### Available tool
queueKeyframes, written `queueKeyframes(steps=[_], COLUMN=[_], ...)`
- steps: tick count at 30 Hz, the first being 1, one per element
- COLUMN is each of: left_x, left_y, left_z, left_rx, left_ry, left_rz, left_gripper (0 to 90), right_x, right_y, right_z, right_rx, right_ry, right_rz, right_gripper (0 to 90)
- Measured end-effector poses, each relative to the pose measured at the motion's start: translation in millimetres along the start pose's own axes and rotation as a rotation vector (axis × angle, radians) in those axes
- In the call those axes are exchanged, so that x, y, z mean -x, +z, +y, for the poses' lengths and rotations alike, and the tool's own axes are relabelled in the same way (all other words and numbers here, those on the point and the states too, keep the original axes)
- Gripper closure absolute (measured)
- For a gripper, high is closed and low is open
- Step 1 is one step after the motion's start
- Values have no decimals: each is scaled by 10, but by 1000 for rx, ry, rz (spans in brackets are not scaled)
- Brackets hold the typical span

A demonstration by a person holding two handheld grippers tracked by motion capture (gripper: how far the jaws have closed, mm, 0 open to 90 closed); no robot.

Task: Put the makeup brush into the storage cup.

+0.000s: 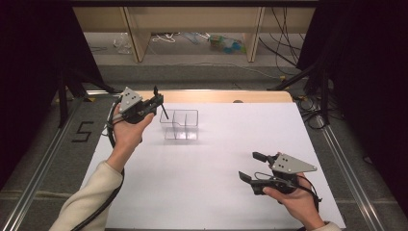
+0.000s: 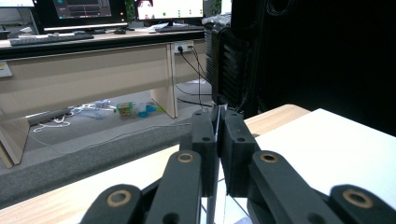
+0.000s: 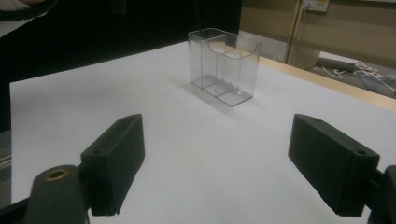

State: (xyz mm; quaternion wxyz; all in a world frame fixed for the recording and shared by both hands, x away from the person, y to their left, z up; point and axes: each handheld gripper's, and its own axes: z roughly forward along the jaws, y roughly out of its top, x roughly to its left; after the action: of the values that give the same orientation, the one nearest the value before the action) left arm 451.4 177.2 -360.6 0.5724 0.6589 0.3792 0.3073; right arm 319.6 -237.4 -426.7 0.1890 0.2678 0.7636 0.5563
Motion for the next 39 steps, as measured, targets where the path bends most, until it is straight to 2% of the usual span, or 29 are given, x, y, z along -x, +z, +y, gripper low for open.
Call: queueKeyframes(steps=[10, 12, 14, 20, 22, 39], left_x=[-6, -7, -10, -10, -9, -6], left_y=[19, 24, 24, 36, 43, 85], left_z=[-20, -24, -26, -32, -28, -65], left_rx=[-5, -5, -7, -8, -8, -15], left_ry=[-2, -3, 0, 1, 0, 6], left_rz=[4, 5, 5, 0, 1, 5], left_gripper=[850, 850, 850, 850, 850, 850], right_x=[-1, -11, -1, -10, 1, 0], right_y=[0, -5, 0, -7, -1, -1], right_z=[-1, -1, -1, 0, -1, -2], right_rx=[0, -12, 0, -15, -3, -1], right_ry=[-1, 16, 0, 13, -4, 0], right_rz=[2, 6, 2, 8, 2, 2], right_gripper=[197, 197, 197, 197, 197, 197])
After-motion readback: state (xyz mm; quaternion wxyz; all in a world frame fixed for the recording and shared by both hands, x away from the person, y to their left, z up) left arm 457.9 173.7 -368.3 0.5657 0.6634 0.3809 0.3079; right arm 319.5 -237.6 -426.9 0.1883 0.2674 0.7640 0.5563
